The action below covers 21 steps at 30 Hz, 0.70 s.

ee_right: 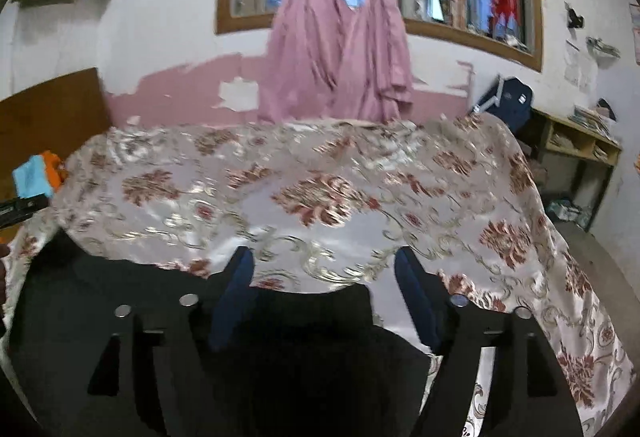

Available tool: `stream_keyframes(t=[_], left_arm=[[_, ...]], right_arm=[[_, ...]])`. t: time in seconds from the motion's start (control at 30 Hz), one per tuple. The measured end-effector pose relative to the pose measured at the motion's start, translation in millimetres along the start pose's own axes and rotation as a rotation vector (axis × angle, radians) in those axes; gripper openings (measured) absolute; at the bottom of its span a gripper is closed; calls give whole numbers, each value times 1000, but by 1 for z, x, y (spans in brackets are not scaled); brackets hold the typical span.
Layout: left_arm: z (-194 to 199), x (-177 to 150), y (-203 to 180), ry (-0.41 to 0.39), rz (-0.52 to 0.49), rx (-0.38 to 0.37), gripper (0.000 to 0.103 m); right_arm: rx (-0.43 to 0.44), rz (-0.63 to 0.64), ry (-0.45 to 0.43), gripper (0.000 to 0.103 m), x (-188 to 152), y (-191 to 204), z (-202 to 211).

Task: Fold large clothes
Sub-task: 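Open both tools and raise them above the folded jacket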

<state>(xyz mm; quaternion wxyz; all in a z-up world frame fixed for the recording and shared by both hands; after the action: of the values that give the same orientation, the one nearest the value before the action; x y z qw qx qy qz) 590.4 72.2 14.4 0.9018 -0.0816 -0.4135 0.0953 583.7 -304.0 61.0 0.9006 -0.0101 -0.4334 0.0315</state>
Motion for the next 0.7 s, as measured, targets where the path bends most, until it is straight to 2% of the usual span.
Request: stream_keyframes(t=[0.07, 0.13, 0.2, 0.33, 0.5, 0.7], left_arm=[[16, -7, -18, -11, -53, -34, 92], [31, -22, -40, -10, -120, -99, 94], [39, -40, -55, -3, -172, -130, 96], [41, -85, -73, 31, -264, -134, 96], [35, -137, -83, 86, -345, -141, 96], [22, -163, -96, 99, -408, -135, 96]], right_arm=[[34, 23, -17, 79, -2, 14, 16], [65, 43, -18, 85, -7, 26, 28], [91, 62, -19, 88, -17, 38, 39], [122, 98, 12, 89, -51, 53, 49], [113, 142, 62, 90, -94, 58, 45], [160, 198, 91, 90, -126, 79, 33]])
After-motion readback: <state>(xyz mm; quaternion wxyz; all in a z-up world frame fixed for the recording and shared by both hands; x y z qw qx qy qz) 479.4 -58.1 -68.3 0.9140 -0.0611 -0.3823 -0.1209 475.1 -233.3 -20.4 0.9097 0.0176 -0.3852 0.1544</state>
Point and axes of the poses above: each gripper's, at about its wrist camera, not at the fingertips, and z roughly against the way its jaws point, y to its left, x to its top, the point moved 10 cm from there along -z, roughly the way its jaws point, and after that the axes turned 10 degrees about y, right-handed, at the moved point
